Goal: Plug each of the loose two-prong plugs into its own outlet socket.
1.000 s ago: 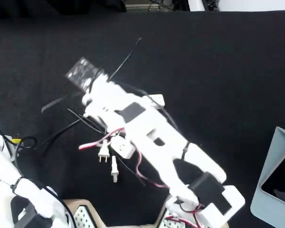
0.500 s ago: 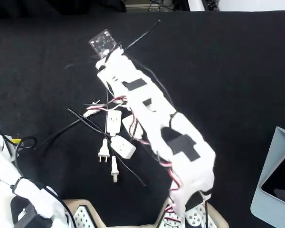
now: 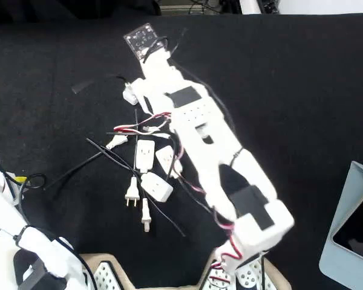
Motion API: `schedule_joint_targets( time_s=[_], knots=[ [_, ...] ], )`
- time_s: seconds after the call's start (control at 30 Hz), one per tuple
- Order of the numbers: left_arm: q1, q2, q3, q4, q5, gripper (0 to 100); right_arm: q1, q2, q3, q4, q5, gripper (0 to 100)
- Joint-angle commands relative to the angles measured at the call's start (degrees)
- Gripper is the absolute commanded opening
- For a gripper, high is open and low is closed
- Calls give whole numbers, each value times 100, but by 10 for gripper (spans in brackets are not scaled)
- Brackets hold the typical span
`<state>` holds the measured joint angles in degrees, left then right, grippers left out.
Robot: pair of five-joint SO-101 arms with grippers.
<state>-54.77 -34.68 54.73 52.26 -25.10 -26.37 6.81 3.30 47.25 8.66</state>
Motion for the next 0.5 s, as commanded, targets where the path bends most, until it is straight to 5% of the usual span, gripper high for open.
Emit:
schedule_joint_targets(
  time_s=[0.0,0.23,0.47],
  knots=[
    [-40,-149,-48,-79,9,303,-18,-690,-295,1152,-70,166],
    [-13,-176,57,-79,9,303,-281,-646,-286,2620,-703,166],
    [-13,-193,136,-88,9,303,-1495,-426,-224,3736,-1925,163]
  ],
)
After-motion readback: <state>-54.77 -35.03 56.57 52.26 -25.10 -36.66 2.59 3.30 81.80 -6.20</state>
